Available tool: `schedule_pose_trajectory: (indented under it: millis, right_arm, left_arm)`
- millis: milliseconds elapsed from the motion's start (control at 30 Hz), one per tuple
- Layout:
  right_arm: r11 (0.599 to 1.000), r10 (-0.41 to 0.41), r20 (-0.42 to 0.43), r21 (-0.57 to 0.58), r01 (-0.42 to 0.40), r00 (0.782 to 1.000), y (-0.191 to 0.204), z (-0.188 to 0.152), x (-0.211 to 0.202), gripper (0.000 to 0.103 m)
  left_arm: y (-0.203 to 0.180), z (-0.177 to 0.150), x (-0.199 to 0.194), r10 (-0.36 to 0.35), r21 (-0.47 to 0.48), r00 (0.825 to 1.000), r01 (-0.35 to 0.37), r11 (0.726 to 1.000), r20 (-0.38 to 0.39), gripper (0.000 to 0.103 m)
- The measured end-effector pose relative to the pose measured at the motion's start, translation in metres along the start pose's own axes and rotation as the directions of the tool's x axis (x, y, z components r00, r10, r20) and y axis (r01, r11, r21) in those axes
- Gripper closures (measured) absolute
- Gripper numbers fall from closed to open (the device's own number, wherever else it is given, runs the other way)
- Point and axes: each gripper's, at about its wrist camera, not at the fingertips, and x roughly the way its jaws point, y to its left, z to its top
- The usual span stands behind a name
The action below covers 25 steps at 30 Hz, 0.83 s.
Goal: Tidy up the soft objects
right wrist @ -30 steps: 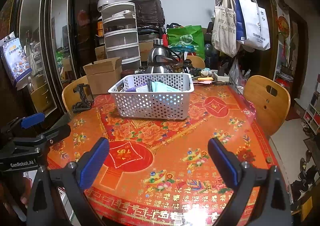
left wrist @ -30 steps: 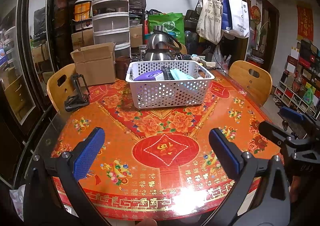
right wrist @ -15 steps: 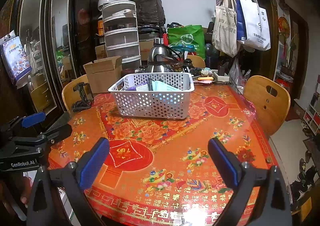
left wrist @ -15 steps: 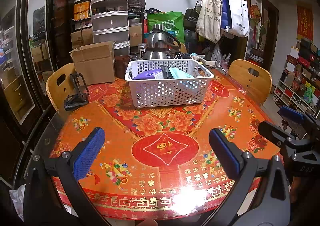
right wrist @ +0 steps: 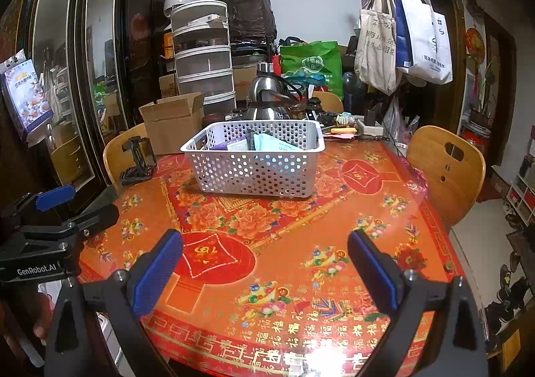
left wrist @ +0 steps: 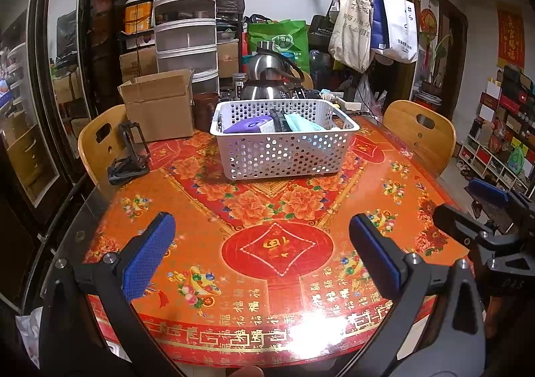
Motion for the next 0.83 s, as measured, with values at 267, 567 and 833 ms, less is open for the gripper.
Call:
schedule_pose_trajectory:
  millis: [267, 567, 833]
  right_arm:
    - [1.000, 0.000, -0.002, -0.001, 0.000, 1.000, -0.0008, -0.0026, 0.0014, 0.004]
    - [1.000, 0.000, -0.007, -0.004, 0.000, 1.000, -0.0030, -0.0076, 0.0016, 0.004]
    - [1.000, 0.003, -0.010, -0.006, -0.003, 1.000, -0.0031, -0.0071, 0.0023, 0.004]
  left_arm:
    - [-0.0013, -0.0024, 0.0005, -0.001, 0.005, 1.000, 0.001, 1.000, -0.001, 0.000]
    - [-0.0052, -0.0037, -0.0010, 0.000, 0.019, 1.000, 0.000, 1.000, 0.002, 0.000]
    - [-0.0074, -0.0032, -0.0023, 0.001, 0.031, 1.000, -0.001, 1.000, 0.008, 0.000]
